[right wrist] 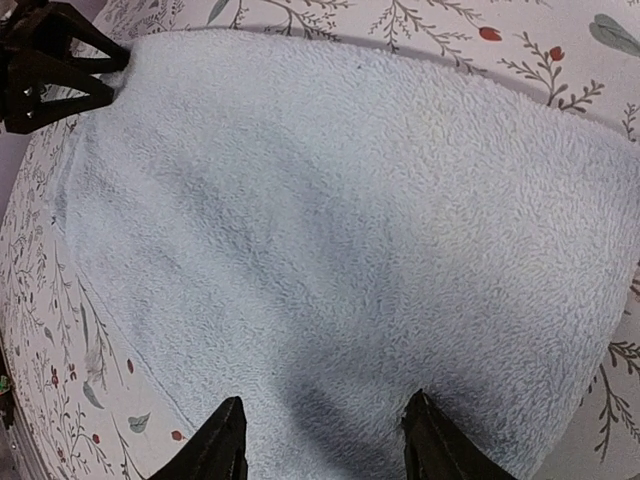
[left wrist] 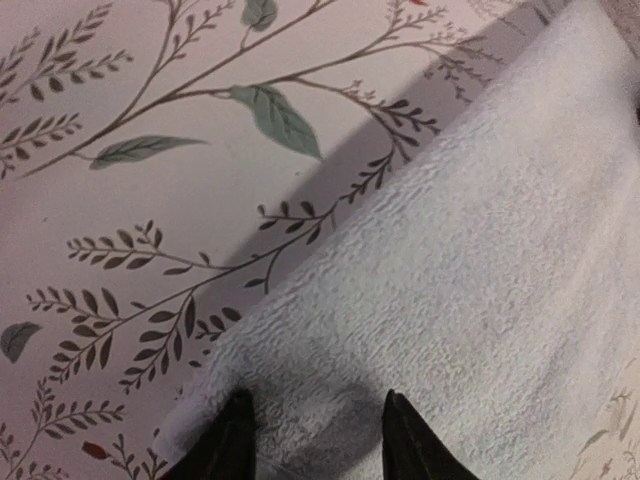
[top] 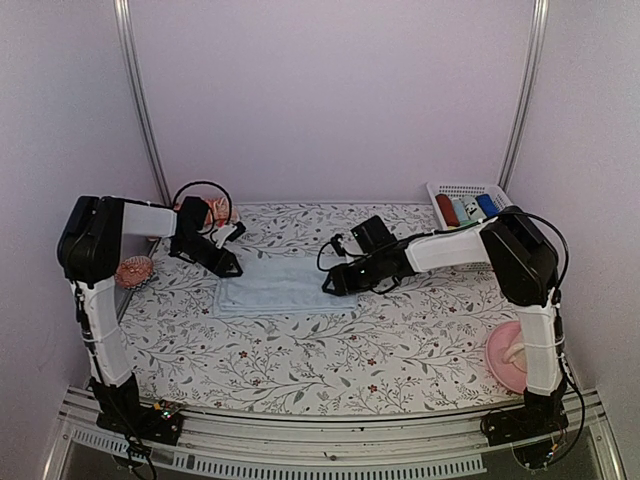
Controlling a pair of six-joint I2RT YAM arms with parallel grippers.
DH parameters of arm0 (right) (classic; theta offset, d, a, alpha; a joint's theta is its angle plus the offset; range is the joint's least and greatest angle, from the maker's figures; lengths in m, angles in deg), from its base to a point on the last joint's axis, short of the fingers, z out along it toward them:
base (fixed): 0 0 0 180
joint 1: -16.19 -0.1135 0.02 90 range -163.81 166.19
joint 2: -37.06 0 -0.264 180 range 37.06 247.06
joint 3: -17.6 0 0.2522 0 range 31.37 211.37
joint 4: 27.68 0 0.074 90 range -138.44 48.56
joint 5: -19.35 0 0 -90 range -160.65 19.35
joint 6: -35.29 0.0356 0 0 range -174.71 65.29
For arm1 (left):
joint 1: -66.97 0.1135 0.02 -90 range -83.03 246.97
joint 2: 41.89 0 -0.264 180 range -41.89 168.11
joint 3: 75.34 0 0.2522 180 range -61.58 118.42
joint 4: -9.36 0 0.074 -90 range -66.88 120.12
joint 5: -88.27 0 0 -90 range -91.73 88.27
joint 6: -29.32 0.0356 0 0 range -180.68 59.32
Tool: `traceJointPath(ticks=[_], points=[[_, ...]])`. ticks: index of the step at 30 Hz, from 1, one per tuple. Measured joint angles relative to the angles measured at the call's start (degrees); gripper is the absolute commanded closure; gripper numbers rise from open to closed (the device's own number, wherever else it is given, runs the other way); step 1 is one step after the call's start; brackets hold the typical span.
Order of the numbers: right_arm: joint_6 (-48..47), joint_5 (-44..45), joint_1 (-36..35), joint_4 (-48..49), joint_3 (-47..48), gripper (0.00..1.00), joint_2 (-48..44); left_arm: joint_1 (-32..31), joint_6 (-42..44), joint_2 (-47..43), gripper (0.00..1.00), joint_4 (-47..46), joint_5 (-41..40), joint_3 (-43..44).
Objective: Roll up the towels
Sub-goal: Smooth out the towel at the center of the board.
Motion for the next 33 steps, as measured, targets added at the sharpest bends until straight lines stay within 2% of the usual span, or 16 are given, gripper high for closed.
traceJointPath(ticks=[6, 11, 14, 18, 21, 24, 33], points=[[-0.1, 0.9, 0.0, -0.6, 0.0, 0.43, -2.2, 0.2, 0.2, -3.1, 0.12, 1.2, 1.8, 0.0], [1.5, 0.7, 0.0, 1.0, 2.4, 0.41, -3.9, -0.4, 0.7, -7.2, 0.05, 1.6, 5.0, 1.4], [3.0, 0.5, 0.0, 2.7, 5.1, 0.41, -3.8, -1.6, 1.0, -7.8, 0.14, 1.1, 7.1, 2.5], [6.1, -0.6, 0.4, 7.6, 9.4, 0.41, -1.9, -4.1, 0.1, -7.3, 0.43, -0.2, 12.1, 2.9], [9.4, -1.9, 1.1, 12.1, 10.9, 0.41, 0.8, -5.0, -1.9, -4.1, 0.50, -2.6, 17.2, 5.1], [13.2, -3.0, 1.8, 15.5, 12.0, 0.41, 4.3, -5.2, -5.1, -0.4, 0.55, -5.9, 20.8, 6.7], [23.0, -4.7, 2.5, 20.3, 15.7, 0.42, 14.8, -6.7, -13.2, 5.2, 0.52, -13.1, 22.6, 7.6]])
